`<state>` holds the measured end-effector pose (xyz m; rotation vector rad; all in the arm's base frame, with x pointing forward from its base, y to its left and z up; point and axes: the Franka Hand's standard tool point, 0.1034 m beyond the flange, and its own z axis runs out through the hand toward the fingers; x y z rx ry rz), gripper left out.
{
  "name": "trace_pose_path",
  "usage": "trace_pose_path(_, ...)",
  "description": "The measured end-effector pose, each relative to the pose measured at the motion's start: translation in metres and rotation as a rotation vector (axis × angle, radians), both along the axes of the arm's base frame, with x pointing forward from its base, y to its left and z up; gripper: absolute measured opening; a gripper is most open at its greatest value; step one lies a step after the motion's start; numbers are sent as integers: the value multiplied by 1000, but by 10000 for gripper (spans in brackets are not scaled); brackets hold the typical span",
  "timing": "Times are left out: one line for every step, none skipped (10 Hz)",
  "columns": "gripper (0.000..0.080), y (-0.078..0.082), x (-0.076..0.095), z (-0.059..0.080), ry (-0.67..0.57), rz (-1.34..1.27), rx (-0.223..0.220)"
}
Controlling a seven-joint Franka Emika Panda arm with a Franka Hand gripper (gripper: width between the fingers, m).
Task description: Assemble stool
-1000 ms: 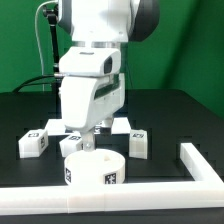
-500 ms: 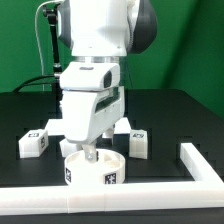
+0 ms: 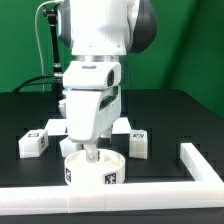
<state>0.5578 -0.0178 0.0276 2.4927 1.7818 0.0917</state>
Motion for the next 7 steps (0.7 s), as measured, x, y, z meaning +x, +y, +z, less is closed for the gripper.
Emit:
trace_pose_path(650, 1, -1, -2, -1, 1, 2)
trace_pose_path(650, 2, -3, -6, -1, 8, 4)
trace_pose_path(650, 2, -4, -9, 1, 25, 4)
trace_pose_path(650, 3, -4, -9, 0, 26, 5)
trace_pose_path(650, 3, -4, -9, 1, 26, 5)
trace_pose_path(650, 3, -4, -9, 2, 25, 5)
trace_pose_path(526, 2, -4, -9, 5, 24, 4)
